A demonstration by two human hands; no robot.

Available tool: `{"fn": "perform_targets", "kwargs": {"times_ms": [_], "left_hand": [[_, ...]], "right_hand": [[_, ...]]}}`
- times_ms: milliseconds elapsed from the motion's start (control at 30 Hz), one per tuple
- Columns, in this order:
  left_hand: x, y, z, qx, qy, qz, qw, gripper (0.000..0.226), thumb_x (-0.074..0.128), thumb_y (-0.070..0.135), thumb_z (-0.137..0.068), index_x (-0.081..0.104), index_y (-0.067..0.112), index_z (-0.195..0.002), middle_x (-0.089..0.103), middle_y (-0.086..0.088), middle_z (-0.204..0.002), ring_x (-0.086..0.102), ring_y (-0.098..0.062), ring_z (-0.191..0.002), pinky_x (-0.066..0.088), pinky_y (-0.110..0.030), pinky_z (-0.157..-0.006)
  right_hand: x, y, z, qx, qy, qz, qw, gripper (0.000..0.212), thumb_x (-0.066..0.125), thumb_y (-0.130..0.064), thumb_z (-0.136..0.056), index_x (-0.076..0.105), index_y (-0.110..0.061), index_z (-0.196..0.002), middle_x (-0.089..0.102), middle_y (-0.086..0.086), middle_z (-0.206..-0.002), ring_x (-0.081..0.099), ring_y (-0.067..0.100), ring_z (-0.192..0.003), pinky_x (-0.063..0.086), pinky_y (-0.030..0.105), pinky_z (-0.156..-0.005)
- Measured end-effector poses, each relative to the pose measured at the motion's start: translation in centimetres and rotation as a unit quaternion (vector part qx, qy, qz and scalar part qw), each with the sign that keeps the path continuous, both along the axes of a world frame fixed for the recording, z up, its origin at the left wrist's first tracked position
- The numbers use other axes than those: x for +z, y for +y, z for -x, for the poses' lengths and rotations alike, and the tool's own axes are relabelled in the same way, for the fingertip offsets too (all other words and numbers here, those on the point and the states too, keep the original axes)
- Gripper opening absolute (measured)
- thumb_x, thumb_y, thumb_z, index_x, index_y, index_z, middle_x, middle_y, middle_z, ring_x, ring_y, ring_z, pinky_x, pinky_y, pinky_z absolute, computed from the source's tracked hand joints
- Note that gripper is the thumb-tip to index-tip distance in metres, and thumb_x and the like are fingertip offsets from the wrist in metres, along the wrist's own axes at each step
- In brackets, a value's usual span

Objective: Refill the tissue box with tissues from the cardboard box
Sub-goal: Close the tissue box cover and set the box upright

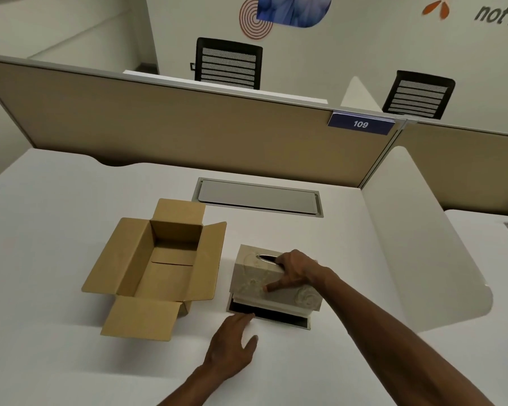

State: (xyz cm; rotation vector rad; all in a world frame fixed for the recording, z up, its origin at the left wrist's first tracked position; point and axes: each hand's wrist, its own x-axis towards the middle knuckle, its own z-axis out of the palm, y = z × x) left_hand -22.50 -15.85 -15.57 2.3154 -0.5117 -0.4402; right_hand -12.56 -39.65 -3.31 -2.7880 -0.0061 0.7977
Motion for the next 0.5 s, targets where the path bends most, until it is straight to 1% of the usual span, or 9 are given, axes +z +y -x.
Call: {"fn": "perform_targets", "kwargs": {"times_ms": [67,133,167,233,267,333,367,433,500], "left_hand": [[0.6,-0.5,-0.6,0.049,0.08,0.03,0.995,0.062,0.062,0.05,-0.091,0.047,0.029,-0.147,0.052,0.011,-0.146,0.045,-0.01,-0.135,0.034,-0.021,-0.113],[1.2,-1.1,-1.4,0.084,0.127,0.052,0.987,0.065,0.067,0.048,-0.089,0.048,0.026,-0.146,0.057,0.007,-0.142,0.052,-0.013,-0.13,0.042,-0.027,-0.109],[1.5,-1.2,-1.7,0.096,0.143,0.061,0.983,0.065,0.069,0.048,-0.088,0.049,0.025,-0.145,0.059,0.006,-0.139,0.055,-0.013,-0.126,0.045,-0.027,-0.105],[1.9,-1.5,-2.2,0.11,0.17,0.079,0.976,0.06,0.071,0.047,-0.087,0.055,0.024,-0.14,0.063,0.007,-0.132,0.059,-0.012,-0.121,0.048,-0.026,-0.099],[2.0,-1.5,-2.4,0.115,0.178,0.087,0.973,0.053,0.071,0.047,-0.087,0.06,0.026,-0.133,0.065,0.008,-0.128,0.061,-0.011,-0.119,0.05,-0.027,-0.098],[2.3,-1.5,-2.6,0.116,0.187,0.095,0.971,0.038,0.069,0.049,-0.087,0.068,0.029,-0.12,0.069,0.01,-0.119,0.063,-0.01,-0.115,0.053,-0.032,-0.097],[2.4,-1.5,-2.6,0.116,0.192,0.097,0.97,0.035,0.069,0.049,-0.088,0.069,0.029,-0.116,0.07,0.009,-0.117,0.063,-0.01,-0.114,0.053,-0.032,-0.097],[2.5,-1.6,-2.5,0.116,0.195,0.093,0.969,0.035,0.068,0.048,-0.088,0.069,0.029,-0.117,0.07,0.008,-0.118,0.063,-0.01,-0.114,0.052,-0.03,-0.095],[2.7,-1.7,-2.3,0.117,0.194,0.087,0.97,0.039,0.068,0.047,-0.089,0.067,0.029,-0.123,0.069,0.006,-0.123,0.062,-0.011,-0.115,0.05,-0.027,-0.093]], "right_hand": [[-0.2,0.4,0.3,0.03,-0.016,0.02,0.999,0.091,0.074,-0.073,-0.072,0.049,-0.03,-0.148,0.073,0.009,-0.117,0.067,0.027,-0.102,0.04,0.027,-0.079],[-0.3,0.6,0.6,0.048,-0.029,0.03,0.998,0.096,0.073,-0.073,-0.072,0.041,-0.033,-0.153,0.073,0.01,-0.116,0.067,0.028,-0.101,0.041,0.027,-0.079],[-0.3,0.6,0.8,0.051,-0.033,0.036,0.997,0.096,0.073,-0.074,-0.072,0.041,-0.032,-0.153,0.073,0.011,-0.115,0.068,0.028,-0.1,0.041,0.027,-0.078],[-0.3,0.7,1.2,0.05,-0.049,0.053,0.996,0.086,0.072,-0.076,-0.071,0.057,-0.028,-0.14,0.074,0.01,-0.107,0.068,0.028,-0.092,0.042,0.029,-0.073],[-0.4,0.8,1.4,0.043,-0.063,0.065,0.995,0.078,0.071,-0.079,-0.068,0.066,-0.025,-0.125,0.074,0.009,-0.098,0.067,0.028,-0.085,0.042,0.029,-0.069],[-0.6,1.2,1.8,0.018,-0.094,0.077,0.992,0.072,0.069,-0.085,-0.063,0.066,-0.02,-0.095,0.068,0.002,-0.083,0.06,0.022,-0.071,0.039,0.029,-0.059],[-0.8,1.5,1.9,0.006,-0.106,0.073,0.992,0.071,0.068,-0.086,-0.062,0.063,-0.02,-0.088,0.064,-0.001,-0.078,0.056,0.019,-0.068,0.036,0.028,-0.056],[-1.4,2.1,2.3,-0.013,-0.114,0.05,0.992,0.065,0.07,-0.083,-0.064,0.058,-0.022,-0.084,0.062,-0.002,-0.078,0.053,0.016,-0.066,0.036,0.028,-0.054],[-1.9,2.4,2.6,-0.027,-0.11,0.016,0.993,0.059,0.072,-0.077,-0.069,0.062,-0.024,-0.094,0.068,0.001,-0.087,0.056,0.017,-0.071,0.039,0.028,-0.059]]}}
